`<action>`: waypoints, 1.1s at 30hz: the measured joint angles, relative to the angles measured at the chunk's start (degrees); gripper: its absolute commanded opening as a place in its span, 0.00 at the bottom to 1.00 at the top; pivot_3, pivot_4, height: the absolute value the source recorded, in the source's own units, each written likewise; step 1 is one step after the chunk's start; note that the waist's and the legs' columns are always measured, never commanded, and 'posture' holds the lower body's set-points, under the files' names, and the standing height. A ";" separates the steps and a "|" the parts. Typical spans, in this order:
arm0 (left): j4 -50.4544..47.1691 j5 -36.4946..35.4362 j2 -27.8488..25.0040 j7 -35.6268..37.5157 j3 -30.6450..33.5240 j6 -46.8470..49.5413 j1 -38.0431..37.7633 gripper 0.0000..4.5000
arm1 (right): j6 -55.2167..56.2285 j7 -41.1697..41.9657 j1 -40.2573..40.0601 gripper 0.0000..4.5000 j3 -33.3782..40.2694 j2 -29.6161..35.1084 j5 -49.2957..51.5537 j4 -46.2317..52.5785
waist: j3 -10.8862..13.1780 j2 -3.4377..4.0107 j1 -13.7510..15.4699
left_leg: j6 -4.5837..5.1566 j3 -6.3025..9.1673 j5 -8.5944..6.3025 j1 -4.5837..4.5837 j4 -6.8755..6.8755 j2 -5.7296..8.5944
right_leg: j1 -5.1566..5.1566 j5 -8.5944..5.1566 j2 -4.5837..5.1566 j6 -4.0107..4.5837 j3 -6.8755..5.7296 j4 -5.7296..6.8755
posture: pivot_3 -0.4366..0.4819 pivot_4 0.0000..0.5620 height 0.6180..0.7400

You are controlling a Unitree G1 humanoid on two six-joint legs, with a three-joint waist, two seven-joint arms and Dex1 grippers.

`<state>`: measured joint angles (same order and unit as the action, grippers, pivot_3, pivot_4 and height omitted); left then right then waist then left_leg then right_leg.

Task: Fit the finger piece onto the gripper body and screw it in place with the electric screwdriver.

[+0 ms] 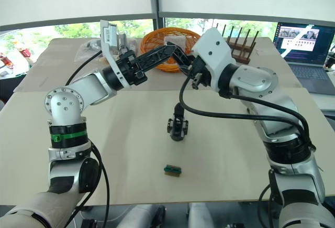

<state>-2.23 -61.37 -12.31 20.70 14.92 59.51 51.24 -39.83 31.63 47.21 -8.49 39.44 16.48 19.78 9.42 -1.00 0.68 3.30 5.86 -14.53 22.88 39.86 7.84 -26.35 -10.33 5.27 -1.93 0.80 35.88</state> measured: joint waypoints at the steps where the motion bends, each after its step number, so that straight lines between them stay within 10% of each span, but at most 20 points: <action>1: -0.64 -0.04 0.56 -0.94 0.09 -0.53 -0.53 0.68 | -0.20 -0.23 -0.21 0.25 0.14 -0.21 -0.25 0.58 | 0.00 0.00 0.00 | 0.00 0.00 0.00 -0.01 0.00 0.00 | 0.01 0.00 -0.02 0.00 0.00 0.00 | 0.48 0.27 1.00; 11: -0.70 -2.13 3.81 -6.12 1.01 -3.30 -0.61 0.59 | -4.13 0.74 -1.16 0.25 0.39 -1.30 0.60 6.37 | 0.00 0.00 -0.01 | 0.00 0.00 0.00 -0.01 0.00 0.00 | 0.01 0.00 -0.01 0.00 -0.01 -0.01 | 0.48 0.27 1.00; 18: -0.62 -2.75 4.14 -6.43 1.18 -4.86 -0.61 0.00 | -5.81 0.66 -1.21 0.25 0.91 -1.72 0.64 7.71 | 0.00 0.00 -0.01 | 0.00 0.00 0.00 -0.01 0.01 0.01 | 0.02 0.00 -0.01 0.00 -0.01 -0.01 | 0.48 0.27 1.00; 24: -0.05 -2.65 3.92 -6.26 0.48 -6.05 -0.45 0.00 | -5.86 0.48 -1.21 0.25 0.97 -1.89 -0.36 7.97 | 0.00 0.00 0.00 | 0.00 0.00 0.00 -0.01 0.00 0.01 | 0.02 0.00 -0.02 0.00 -0.02 -0.01 | 0.48 0.27 1.00; 25: 0.48 -2.32 3.40 -5.55 0.03 -6.07 -0.19 0.00 | -5.65 1.03 -1.20 0.48 1.01 -1.48 -0.47 8.00 | 0.00 0.00 0.02 | 0.00 0.00 0.00 -0.01 0.01 0.02 | 0.02 0.00 -0.02 0.00 -0.02 -0.01 | 0.48 0.27 1.00; 33: 3.52 1.65 -8.57 14.83 -8.17 -4.03 2.19 0.00 | -11.39 15.92 1.34 0.99 7.79 2.73 15.52 7.10 | 0.00 0.00 -0.30 | 0.06 0.00 -0.04 -0.02 -0.03 0.01 | 0.04 0.00 -0.05 0.00 -0.04 -0.04 | 0.48 0.27 1.00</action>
<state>1.30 -59.72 -20.88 35.53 6.74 55.48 53.43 -51.21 47.55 48.56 -0.71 42.18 32.00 26.89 9.42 -1.00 0.38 3.37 5.86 -14.57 22.86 39.83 7.85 -26.31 -10.33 5.23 -1.92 0.77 35.84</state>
